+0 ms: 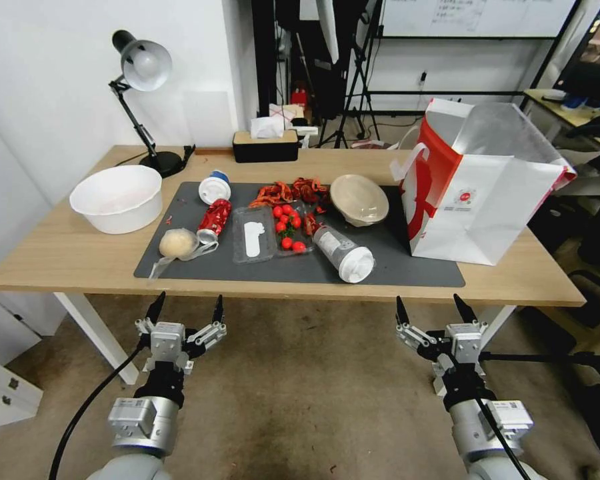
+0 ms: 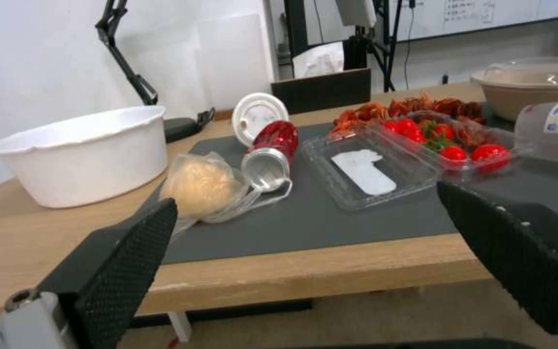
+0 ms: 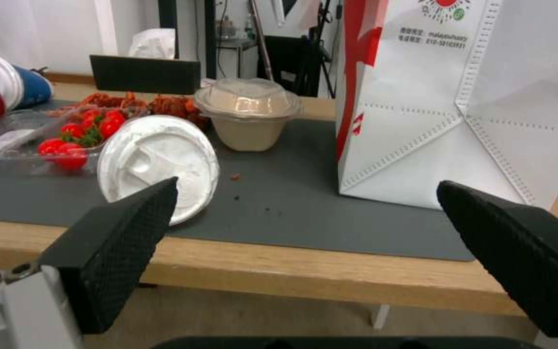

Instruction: Pick up the trash from the table and place it into the takeout bag.

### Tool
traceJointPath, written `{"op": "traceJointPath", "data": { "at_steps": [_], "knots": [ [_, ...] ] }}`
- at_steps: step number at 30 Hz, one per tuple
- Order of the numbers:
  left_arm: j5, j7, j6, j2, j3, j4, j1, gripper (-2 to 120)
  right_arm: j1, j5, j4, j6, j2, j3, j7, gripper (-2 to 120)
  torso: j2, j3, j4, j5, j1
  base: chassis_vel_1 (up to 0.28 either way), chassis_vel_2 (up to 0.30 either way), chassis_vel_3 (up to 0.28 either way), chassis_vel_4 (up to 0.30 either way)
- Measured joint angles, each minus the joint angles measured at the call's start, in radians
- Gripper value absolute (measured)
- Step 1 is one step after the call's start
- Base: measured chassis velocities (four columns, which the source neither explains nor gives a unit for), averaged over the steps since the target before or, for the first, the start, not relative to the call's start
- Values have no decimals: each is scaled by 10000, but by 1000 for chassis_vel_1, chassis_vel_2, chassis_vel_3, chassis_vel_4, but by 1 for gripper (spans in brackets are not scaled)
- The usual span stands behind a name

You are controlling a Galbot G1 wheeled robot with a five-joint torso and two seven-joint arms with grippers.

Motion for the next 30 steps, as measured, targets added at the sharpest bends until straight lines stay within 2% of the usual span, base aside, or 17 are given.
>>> {"op": "traceJointPath", "data": {
  "at_steps": [25,27,28,29,30],
  "knots": [
    [-56,0,106,-4,-2,0,-47,100,3,1,0,-6,0,0,1,100,3,0,1,0,0,0,0,0,0],
    [-327,-5,624,-35,-17,-51,-289,100,75,48,2,-130,13,0,53,100,4,0,0,-3,0,0,0,0,0],
    [-587,-17,1115,-66,-35,-118,-524,100,277,180,37,-483,74,17,202,100,4,0,-3,1,0,0,0,0,0],
    [-587,-17,1115,-66,-35,-118,-524,100,277,180,37,-483,74,17,202,100,4,0,-3,1,0,0,0,0,0],
    [-776,-28,1481,-92,-46,-167,-689,100,476,303,91,-826,132,53,349,100,4,0,0,0,0,0,0,0,0]
  ]
}}
